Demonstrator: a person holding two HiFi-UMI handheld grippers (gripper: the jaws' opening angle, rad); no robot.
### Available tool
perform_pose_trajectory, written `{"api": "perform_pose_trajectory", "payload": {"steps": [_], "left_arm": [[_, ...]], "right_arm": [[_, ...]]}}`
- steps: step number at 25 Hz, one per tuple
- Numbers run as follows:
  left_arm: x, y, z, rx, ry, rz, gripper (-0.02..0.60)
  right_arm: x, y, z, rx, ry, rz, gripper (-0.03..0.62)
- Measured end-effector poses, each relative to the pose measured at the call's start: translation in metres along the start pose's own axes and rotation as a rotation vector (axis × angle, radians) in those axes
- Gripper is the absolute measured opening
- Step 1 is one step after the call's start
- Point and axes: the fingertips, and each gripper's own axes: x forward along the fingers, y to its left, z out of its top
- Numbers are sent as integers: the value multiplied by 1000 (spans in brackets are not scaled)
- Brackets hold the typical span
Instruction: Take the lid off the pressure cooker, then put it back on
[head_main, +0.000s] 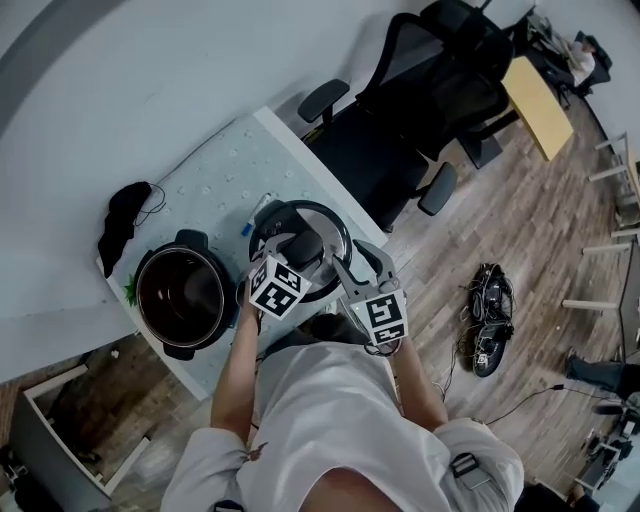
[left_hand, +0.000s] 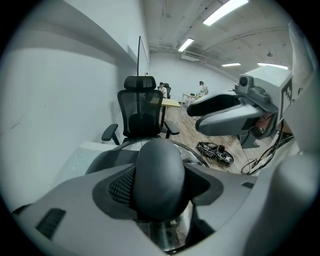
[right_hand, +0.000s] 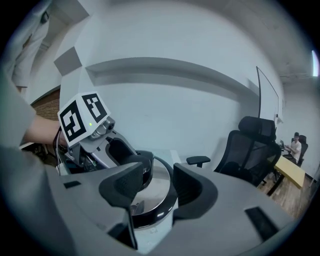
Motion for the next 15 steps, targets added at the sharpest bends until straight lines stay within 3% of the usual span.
{"api": "perform_pose_trajectory", "payload": {"steps": [15], "left_arm": [[-125,25,31,-15,-60,73,273]], "right_arm": [[-3,69,117,-149,-200,173,190]]}}
